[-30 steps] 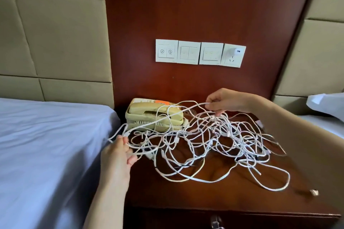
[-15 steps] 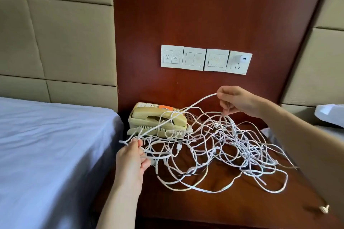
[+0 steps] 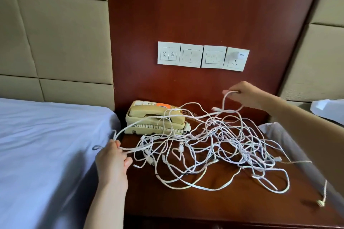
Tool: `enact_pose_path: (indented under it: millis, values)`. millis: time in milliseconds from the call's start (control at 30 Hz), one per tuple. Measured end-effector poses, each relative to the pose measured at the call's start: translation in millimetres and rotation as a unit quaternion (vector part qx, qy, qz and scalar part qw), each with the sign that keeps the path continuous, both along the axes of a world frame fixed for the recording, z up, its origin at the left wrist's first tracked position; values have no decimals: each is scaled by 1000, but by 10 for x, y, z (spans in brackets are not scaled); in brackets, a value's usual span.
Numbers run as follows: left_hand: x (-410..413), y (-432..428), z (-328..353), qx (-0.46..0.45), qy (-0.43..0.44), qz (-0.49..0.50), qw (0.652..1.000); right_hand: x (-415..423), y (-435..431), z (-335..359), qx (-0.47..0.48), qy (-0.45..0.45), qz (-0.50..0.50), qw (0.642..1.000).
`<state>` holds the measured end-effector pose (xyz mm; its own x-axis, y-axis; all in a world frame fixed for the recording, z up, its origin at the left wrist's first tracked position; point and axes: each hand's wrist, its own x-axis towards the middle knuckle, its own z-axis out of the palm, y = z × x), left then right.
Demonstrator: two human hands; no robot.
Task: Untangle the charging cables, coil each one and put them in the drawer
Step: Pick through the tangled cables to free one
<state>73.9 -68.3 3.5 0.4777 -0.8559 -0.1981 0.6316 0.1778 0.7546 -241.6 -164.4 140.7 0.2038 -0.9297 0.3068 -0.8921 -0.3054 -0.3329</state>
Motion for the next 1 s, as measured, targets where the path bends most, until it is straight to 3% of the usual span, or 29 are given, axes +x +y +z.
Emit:
enact_pose_path:
  millis: [133, 267, 400, 533, 633, 733, 800, 867, 1000]
  values:
    - [-148, 23, -10, 18, -52, 5, 998, 371, 149, -51, 142, 48, 70, 986]
    - [-225, 37, -3, 4, -65, -12, 998, 503, 356, 48, 298, -24, 88, 950]
    - [-397, 53, 63, -11, -93, -67, 993, 602, 591, 120, 330, -31, 96, 938]
    - [-729, 139, 116, -12, -158, -110, 981, 610, 843, 65, 368, -109, 145, 912]
    - [-922, 227, 181, -8, -242, -137, 961, 463, 1016, -49, 336, -131, 133, 923]
    - [-1084, 294, 213, 0, -342, -161, 926, 274, 1098, -296, 241, -97, 43, 965]
    - [-1204, 315, 207, -7, -392, -176, 903, 152, 1115, -522, 213, -121, -11, 970]
    - [-1323, 304, 173, -13, -420, -190, 887, 70, 1132, -745, 190, -164, -61, 966]
    - [-1551, 268, 85, -22, -430, -200, 880, 28, 1181, -1137, 100, -138, -140, 975]
